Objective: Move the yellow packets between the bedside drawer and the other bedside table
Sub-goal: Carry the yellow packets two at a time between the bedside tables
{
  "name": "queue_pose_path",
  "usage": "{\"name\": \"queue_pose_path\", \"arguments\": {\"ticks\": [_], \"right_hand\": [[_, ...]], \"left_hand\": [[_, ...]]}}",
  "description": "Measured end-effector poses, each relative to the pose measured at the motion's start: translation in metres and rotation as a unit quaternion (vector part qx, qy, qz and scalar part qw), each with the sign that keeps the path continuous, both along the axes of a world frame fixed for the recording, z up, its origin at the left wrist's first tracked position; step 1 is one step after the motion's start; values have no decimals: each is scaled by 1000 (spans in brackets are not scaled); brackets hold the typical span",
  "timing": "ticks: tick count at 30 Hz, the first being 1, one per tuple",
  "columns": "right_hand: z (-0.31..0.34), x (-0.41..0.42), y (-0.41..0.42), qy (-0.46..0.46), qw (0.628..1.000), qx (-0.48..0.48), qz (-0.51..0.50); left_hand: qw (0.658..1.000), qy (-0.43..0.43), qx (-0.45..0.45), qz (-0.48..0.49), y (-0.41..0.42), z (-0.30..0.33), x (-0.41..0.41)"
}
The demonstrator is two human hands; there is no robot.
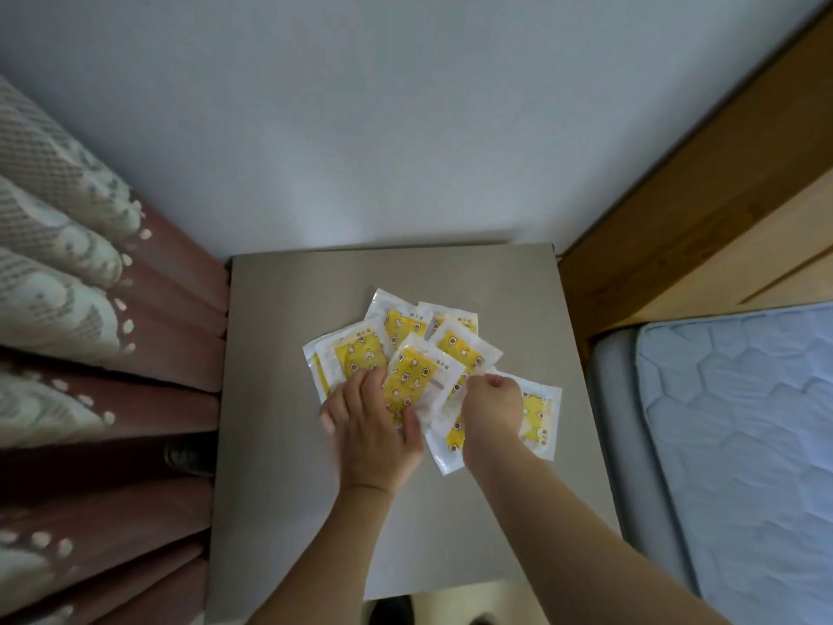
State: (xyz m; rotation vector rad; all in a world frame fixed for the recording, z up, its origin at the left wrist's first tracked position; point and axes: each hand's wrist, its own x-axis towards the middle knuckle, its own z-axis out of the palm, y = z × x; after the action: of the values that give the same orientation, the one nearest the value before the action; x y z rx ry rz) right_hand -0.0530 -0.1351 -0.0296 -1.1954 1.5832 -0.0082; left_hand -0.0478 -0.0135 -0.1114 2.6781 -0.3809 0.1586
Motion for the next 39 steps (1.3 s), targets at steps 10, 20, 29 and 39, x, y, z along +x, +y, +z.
{"name": "queue_pose_path", "arguments": {"ticks": [10, 20, 29, 39], "right_hand": [[61, -37, -13, -43, 992, -115, -29], [315, -129, -56, -213, 927, -145, -271], [427, -282, -85, -335, 795, -159, -480], [474, -592, -54, -285, 695, -235, -616]], "left_hand": [[996, 59, -67, -17, 4, 43, 0], [945, 134, -300, 9, -38, 344, -35], [893, 217, -348, -184, -124, 465, -148], [752, 365, -335, -435, -189, 528, -435]]}}
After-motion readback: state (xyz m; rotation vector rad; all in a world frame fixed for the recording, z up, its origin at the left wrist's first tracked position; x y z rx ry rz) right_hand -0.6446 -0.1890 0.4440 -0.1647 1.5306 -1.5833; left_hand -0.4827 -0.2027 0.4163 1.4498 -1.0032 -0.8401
